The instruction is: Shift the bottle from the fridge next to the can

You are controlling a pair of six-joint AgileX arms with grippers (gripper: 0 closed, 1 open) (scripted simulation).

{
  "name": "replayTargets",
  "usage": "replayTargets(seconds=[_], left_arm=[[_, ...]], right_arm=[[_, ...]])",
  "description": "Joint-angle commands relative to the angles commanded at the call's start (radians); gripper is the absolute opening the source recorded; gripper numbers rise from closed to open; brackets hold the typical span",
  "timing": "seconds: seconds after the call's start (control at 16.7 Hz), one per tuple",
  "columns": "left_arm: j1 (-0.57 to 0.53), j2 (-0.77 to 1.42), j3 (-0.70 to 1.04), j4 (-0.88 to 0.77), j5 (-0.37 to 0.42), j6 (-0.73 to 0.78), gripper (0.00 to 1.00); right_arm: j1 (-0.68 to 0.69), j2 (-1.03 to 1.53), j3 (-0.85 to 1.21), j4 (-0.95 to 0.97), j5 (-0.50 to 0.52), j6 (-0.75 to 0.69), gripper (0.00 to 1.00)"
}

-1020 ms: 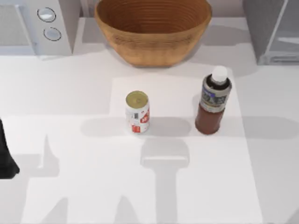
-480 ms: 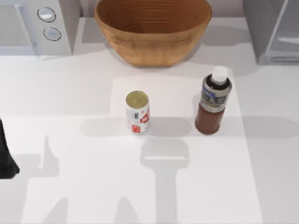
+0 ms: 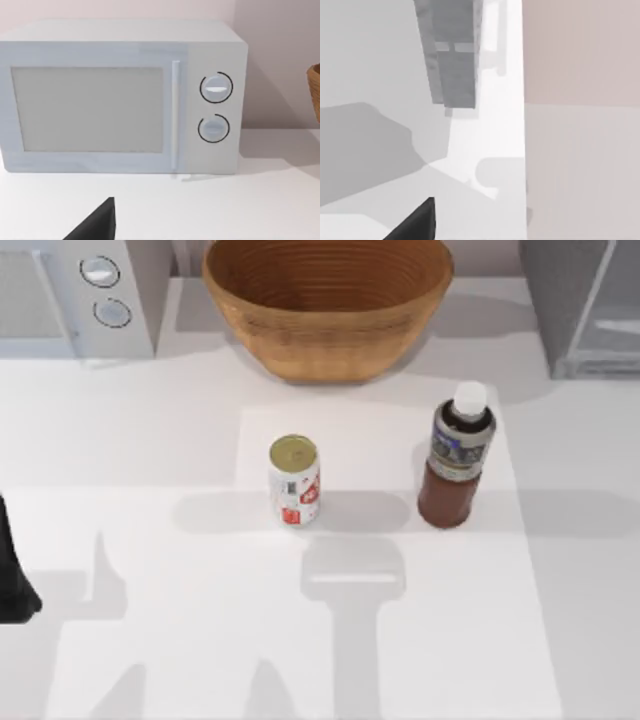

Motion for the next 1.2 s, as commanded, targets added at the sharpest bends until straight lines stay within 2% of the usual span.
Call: replayTargets(seconds=[0.3, 0.54, 0.72, 1.2], left_arm=[[0.0, 0.0, 0.0, 0.0, 0.0, 0.0, 1.0], [0.0, 0.0, 0.0, 0.0, 0.0, 0.0, 1.0], [0.0, 0.0, 0.0, 0.0, 0.0, 0.0, 1.0], [0.0, 0.0, 0.0, 0.0, 0.0, 0.0, 1.0]], right_arm=[[0.012, -0.001, -0.003, 0.011, 0.002, 0.014, 1.0], [0.108, 0.006, -0.007, 0.141, 0.014, 0.162, 1.0], [0.239, 0.012, -0.012, 0.317, 0.039, 0.379, 1.0], [0.667, 0.017, -0.027, 0.906, 0.133, 1.116, 1.0]])
